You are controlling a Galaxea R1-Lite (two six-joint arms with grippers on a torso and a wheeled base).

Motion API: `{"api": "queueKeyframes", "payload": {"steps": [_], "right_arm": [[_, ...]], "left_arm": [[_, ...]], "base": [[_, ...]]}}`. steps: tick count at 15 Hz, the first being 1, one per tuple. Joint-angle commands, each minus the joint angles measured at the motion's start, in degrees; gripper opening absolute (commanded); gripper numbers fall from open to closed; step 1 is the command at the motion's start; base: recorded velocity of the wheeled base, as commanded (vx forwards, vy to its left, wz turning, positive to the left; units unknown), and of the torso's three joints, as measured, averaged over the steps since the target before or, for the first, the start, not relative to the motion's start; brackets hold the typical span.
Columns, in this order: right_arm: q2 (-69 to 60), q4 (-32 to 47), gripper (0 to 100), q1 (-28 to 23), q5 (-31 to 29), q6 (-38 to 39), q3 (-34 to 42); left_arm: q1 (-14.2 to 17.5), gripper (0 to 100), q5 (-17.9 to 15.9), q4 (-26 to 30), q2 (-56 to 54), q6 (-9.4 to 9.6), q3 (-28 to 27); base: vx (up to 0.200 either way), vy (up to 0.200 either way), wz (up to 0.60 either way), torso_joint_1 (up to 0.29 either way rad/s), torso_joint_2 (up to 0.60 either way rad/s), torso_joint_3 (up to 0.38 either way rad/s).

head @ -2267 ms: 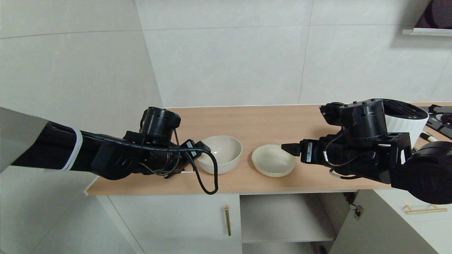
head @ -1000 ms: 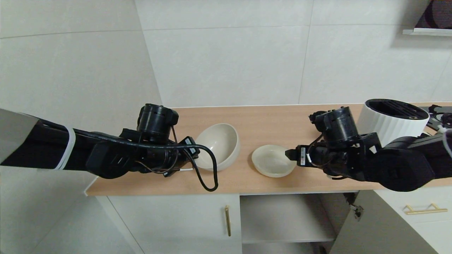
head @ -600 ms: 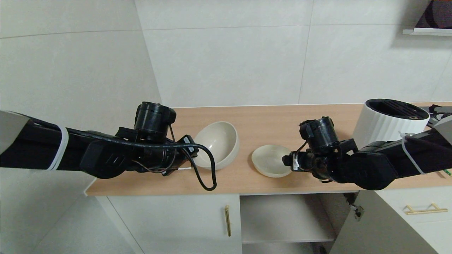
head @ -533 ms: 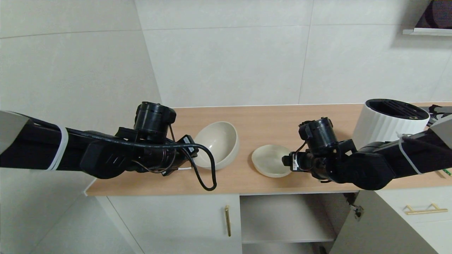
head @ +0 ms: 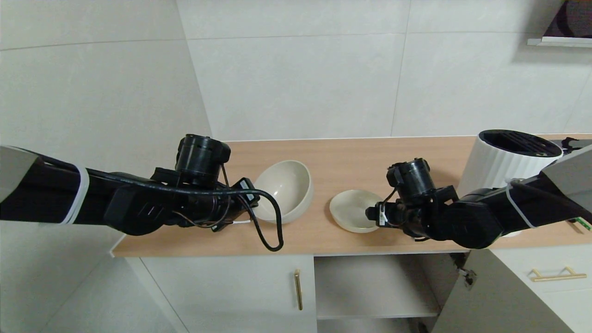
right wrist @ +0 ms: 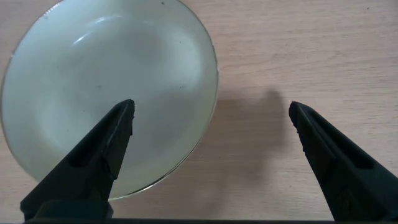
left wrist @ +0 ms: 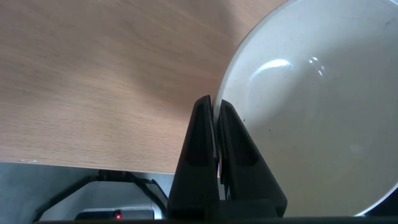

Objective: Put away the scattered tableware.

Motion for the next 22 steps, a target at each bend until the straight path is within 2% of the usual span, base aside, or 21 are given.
{"api": "queueKeyframes", "payload": {"steps": [1, 13, 18, 20, 22], "right_arm": [[0.3, 0.0, 0, 0.0, 0.0, 0.0, -0.2], [-1.6, 0.5, 0, -0.1, 0.1, 0.0, -0.1], [-9.3, 0.8, 0, 0.1, 5.1, -0.3, 4.3], [-16.9, 6.8, 0, -1.6, 9.8, -0.3, 7.4], [-24.7, 12.2, 0, -2.0, 12.6, -0.2, 9.7]], "left_arm": [[0.0, 0, 0.0, 0.0, -0.2, -0.03, 0.0], [0.0, 0, 0.0, 0.0, -2.0, 0.06, 0.6], [0.5, 0, -2.4, -0.1, -6.9, 1.02, 3.9], [1.7, 0, -4.2, -0.1, -12.3, 5.16, 8.9], [3.1, 0, -8.8, -0.3, -18.5, 8.50, 16.1]], "base": [[0.000, 0.000, 0.00, 0.000, 0.00, 0.000], [0.000, 0.000, 0.00, 0.000, 0.00, 0.000], [0.000, 0.000, 0.00, 0.000, 0.00, 0.000], [0.000, 0.000, 0.00, 0.000, 0.00, 0.000], [0.000, 0.000, 0.00, 0.000, 0.00, 0.000]]}}
